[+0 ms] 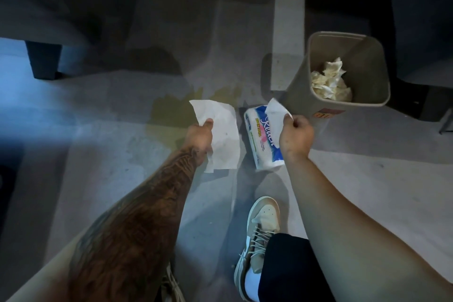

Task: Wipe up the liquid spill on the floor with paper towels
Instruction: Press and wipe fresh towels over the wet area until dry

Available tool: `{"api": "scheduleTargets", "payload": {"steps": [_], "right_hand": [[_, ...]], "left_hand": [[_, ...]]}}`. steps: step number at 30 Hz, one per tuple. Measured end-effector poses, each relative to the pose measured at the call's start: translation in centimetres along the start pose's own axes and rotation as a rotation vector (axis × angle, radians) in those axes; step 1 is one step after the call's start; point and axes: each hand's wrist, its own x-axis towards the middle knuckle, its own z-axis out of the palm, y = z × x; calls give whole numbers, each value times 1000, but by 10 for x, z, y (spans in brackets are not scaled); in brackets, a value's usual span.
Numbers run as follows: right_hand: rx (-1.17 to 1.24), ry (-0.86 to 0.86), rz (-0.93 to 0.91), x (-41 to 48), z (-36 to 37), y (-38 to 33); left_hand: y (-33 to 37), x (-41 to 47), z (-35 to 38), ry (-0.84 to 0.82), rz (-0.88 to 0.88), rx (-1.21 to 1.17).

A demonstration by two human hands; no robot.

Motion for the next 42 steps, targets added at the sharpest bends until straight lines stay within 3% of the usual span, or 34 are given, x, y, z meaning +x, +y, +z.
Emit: {"api": "scheduleTargets", "payload": {"steps": [9, 12, 20, 27, 30, 32, 35, 38, 40, 42], "right_hand": [[141, 78, -286, -39, -12, -41], [108, -56, -369, -58, 3, -49], [-40, -397, -379, -108, 66, -29], [-12, -607, -203, -140, 99, -23], [-120, -737, -202, -147, 110, -19], [-134, -696, -210, -144, 118, -10], [-145, -483, -203, -127, 131, 11], [-109, -466, 88, -106, 145, 27], [-42, -628, 339, -99, 156, 34], [6, -758, 420, -97, 163, 36]], "left_hand": [[12, -25, 0, -14, 24, -6], [4, -6, -3, -38, 29, -22], [14, -37, -25, -99, 59, -169], [-2, -26, -59, -286, -25, -267], [-15, -13, -76, -211, -57, -236], [-27, -5, -86, -120, -71, -261], [-37, 11, -108, -80, -119, -371], [-47, 26, -132, -128, -174, -395], [-54, 38, -146, -152, -185, -388], [-58, 48, -155, -161, -169, -392]]}}
